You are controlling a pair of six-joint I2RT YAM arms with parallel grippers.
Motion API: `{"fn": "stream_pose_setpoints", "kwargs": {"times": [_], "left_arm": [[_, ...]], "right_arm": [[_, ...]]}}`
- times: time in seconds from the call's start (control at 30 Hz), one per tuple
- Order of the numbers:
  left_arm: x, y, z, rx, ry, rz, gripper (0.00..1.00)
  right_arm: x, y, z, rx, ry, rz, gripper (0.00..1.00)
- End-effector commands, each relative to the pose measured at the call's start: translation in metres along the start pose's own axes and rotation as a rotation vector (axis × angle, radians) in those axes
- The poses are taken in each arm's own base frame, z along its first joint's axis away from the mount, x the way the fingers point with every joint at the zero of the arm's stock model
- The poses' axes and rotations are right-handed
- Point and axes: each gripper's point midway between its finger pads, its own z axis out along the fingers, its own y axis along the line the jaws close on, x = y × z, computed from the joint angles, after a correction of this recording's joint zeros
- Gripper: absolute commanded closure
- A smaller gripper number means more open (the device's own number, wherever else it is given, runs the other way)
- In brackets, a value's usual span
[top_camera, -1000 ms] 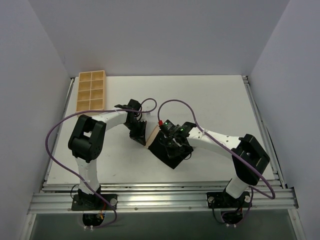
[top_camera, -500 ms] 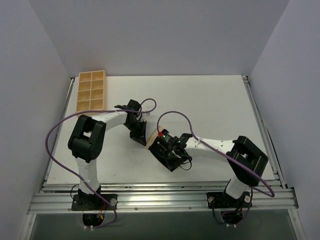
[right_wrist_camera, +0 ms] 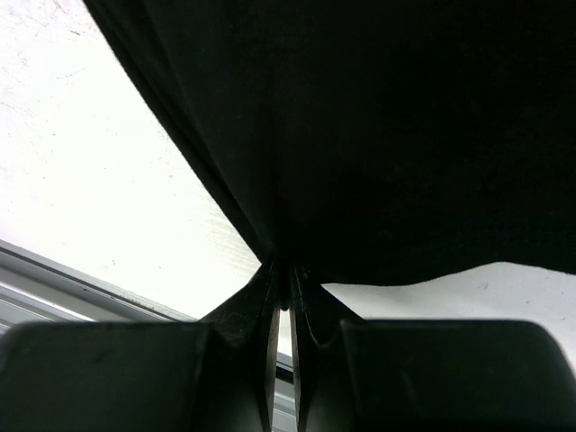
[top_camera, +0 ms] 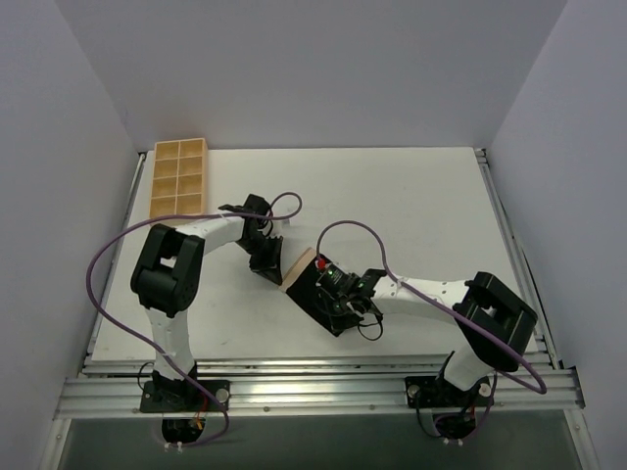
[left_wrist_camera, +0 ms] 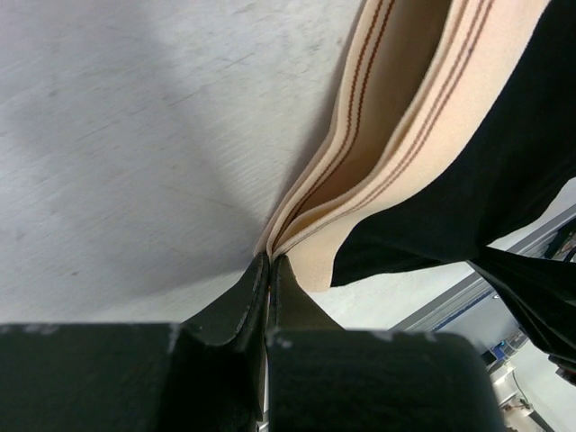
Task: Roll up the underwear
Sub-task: Fold the underwear
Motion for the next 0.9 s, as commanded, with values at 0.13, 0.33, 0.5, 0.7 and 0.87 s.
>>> {"fn": "stream_pose_setpoints", "kwargs": {"times": [0.13, 0.33, 0.5, 0.7, 0.87], "left_arm": [[-0.010, 0.037, -0.014, -0.125, -0.046, -0.002, 0.88], [-0.013, 0.019, -0.018, -0.041, -0.075, -0.013, 0.73], [-0.009, 0.016, -0.023, -0.035, -0.085, -0.014, 0.69], [-0.021, 0.015, -0.047, -0.100, -0.155, -0.028, 0.66], [-0.039, -0.008, -0.066, -0.065, -0.254, -0.065, 0.66]], "right_arm": [[0.017, -0.022, -0.002, 0.085, 0.039, 0.002, 0.89], [0.010, -0.017, -0.003, 0.077, 0.029, -0.009, 0.82], [0.003, -0.010, -0.012, 0.052, 0.006, 0.000, 0.81], [-0.017, 0.008, -0.040, 0.008, -0.044, 0.019, 0.80], [-0.049, 0.020, -0.070, -0.013, -0.121, 0.075, 0.79]]}}
